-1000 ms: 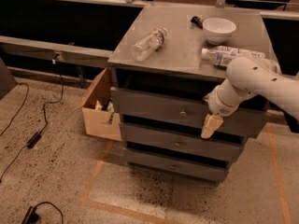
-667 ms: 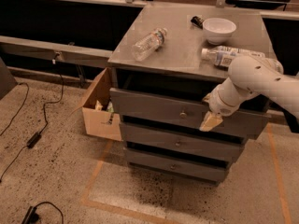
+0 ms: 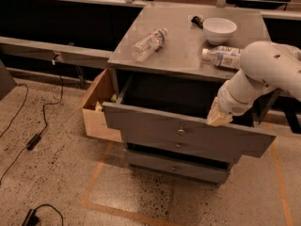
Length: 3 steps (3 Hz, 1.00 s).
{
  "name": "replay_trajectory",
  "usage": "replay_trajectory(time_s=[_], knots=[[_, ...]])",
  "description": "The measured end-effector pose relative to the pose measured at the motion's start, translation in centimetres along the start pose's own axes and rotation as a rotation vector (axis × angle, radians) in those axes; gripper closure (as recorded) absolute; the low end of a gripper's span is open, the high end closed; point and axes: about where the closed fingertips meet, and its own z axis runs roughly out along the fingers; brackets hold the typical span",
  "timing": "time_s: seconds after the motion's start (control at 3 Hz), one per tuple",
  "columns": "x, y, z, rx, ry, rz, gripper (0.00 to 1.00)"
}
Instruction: Open top drawer
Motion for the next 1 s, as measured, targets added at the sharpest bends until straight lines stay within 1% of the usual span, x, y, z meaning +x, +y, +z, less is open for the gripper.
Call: replay_trajectory(time_s=[0.33, 0.67, 1.0], knots=[[-0.9, 3.0, -1.9, -0.092, 0.012, 0.028, 1.0], [-1.7, 4.1, -2.8, -0.128, 0.02, 0.058, 1.0], [-2.0, 3.1, -2.2, -0.097, 0.03, 0.056, 1.0]])
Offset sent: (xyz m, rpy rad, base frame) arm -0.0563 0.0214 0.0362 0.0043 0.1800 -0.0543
